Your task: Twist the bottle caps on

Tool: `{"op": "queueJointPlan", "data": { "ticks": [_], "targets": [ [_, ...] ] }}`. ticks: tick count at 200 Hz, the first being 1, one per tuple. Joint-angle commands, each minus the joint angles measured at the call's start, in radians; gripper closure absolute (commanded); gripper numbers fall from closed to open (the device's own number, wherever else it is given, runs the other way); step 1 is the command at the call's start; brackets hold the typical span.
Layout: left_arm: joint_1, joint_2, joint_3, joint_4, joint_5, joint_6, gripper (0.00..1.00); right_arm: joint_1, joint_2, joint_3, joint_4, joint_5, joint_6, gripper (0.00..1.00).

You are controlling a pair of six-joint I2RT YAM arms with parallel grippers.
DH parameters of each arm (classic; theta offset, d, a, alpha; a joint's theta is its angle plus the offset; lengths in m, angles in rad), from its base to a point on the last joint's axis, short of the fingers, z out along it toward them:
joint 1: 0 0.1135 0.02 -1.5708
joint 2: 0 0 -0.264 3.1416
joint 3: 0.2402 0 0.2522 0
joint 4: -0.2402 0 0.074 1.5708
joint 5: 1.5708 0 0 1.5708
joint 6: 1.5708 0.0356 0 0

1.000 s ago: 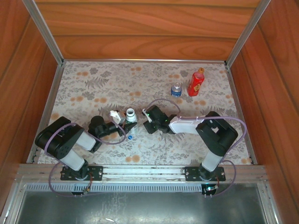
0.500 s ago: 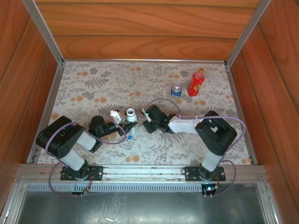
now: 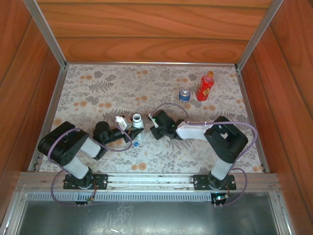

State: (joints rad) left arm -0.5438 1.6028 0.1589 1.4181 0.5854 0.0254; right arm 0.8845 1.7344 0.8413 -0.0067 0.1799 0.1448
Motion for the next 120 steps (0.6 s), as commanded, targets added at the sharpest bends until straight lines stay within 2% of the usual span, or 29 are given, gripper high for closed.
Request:
{"op": "queueJointPlan", "data": {
  "ticks": [1, 72, 99, 120],
  "targets": [
    [-0.008, 0.021, 0.013, -0.016, 0.018, 0.011, 0.43, 0.011, -0.033, 0.018, -0.034, 0.009, 0.018, 0.49],
    [-0.017, 0.031, 0.020, -0.020, 0.020, 0.023, 0.43, 0.011, -0.161, 0.088, -0.229, 0.023, 0.062, 0.49],
    [-0.017, 0.030, 0.020, -0.021, 0.023, 0.023, 0.43, 0.011, -0.136, 0.103, -0.233, 0.020, 0.053, 0.41],
    [-0.017, 0.028, 0.016, -0.021, 0.022, 0.024, 0.43, 0.011, -0.082, 0.131, -0.253, 0.009, 0.058, 0.41]
  ]
}}
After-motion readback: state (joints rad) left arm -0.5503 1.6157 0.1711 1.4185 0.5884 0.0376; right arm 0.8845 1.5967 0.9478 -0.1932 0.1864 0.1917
